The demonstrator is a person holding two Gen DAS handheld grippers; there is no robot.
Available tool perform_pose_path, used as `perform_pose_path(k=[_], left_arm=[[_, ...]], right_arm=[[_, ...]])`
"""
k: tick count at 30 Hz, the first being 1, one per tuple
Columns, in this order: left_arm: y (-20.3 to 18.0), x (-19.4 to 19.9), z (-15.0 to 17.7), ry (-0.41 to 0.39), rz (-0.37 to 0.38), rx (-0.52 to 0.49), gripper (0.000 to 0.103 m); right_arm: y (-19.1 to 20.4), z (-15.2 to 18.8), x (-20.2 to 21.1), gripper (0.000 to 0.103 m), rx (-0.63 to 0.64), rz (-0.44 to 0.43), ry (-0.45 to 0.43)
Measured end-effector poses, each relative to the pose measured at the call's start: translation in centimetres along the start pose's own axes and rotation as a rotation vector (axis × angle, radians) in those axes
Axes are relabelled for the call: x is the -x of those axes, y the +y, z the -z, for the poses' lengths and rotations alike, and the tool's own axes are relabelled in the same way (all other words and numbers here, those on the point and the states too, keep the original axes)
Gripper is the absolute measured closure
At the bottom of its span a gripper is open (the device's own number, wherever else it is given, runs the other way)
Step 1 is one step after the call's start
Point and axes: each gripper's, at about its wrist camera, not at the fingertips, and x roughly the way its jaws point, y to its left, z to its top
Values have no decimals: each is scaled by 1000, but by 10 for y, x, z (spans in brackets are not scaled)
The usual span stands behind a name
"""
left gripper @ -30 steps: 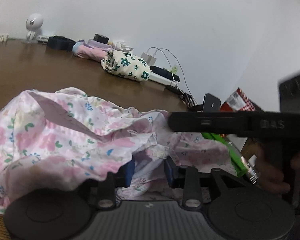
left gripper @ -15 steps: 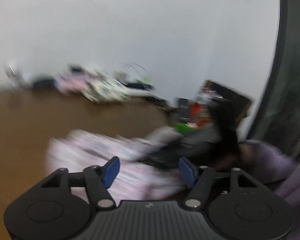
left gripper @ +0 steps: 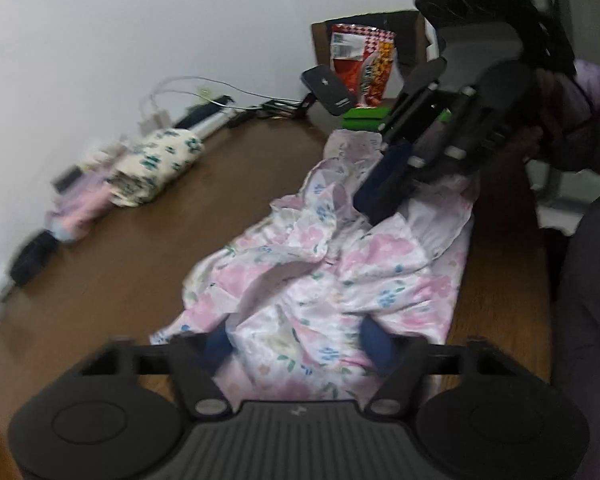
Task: Fold clothes
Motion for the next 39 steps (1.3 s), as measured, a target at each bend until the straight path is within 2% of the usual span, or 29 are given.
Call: perform_pose_path(k=[1, 2, 3, 4, 6, 8, 9, 10, 11, 12, 14, 17, 18, 21, 22, 26, 29, 31, 33, 35, 37, 39], left_arm=[[4, -1, 0, -2, 16, 14, 87], [6, 0, 0, -9, 15, 19, 91], [8, 0, 0, -17, 8, 14, 93], [9, 1, 0, -25, 4, 12, 93], [11, 4, 1, -37, 4, 15, 94], [12, 3, 1, -35, -2, 19, 94], [12, 1, 2, -31, -6, 20, 94], [12, 0, 2, -27, -11, 22, 94], [13, -2, 2, -21, -18, 28, 94], [13, -3, 3, -13, -29, 38, 94], [11, -4, 5, 2, -48, 38, 93], [9, 2, 5, 5, -49, 36, 86], [9, 8, 3, -7, -32, 32, 74], [9, 32, -4, -109, -42, 2, 48], [10, 34, -6, -113, -42, -9, 46], [12, 8, -9, -42, -22, -39, 46], [11, -10, -3, -10, 2, -25, 68], [9, -14, 1, -12, 2, -15, 69], [6, -10, 7, -18, -28, 16, 70], [-1, -7, 11, -24, -65, 44, 74], [-11, -2, 14, -19, -112, 65, 78], [-24, 4, 16, -5, -184, 109, 78]], right_arm=[[3, 0, 4, 74, 29, -8, -8], [7, -1, 7, 53, 59, -13, -17], [10, -1, 11, 40, 89, -18, -26], [13, -4, 15, 36, 115, -15, -47], [16, -12, 13, 17, 168, 4, -62], [20, -22, 2, 16, 220, 19, -54], [20, -25, -7, 20, 225, 17, -33], [19, -26, -19, 30, 213, 14, 7], [17, -26, -31, 65, 200, 12, 49], [15, -27, -43, 91, 187, 10, 91], [18, -20, -39, 94, 188, 19, 78], [27, -12, -12, 95, 168, -6, 24], [29, -8, -11, 95, 166, 14, 33], [34, -1, -16, 94, 187, 89, 62], [33, 0, -16, 94, 184, 94, 57], [31, 2, -6, 90, 165, 106, 19], [30, 3, 22, 77, 131, 119, -29], [31, 12, 42, 77, 119, 168, -17], [28, 23, 59, 77, 84, 214, 0], [20, 35, 60, 77, -18, 230, 46], [16, 41, 45, 81, -49, 268, 107], [12, 35, 28, 82, -61, 307, 123]])
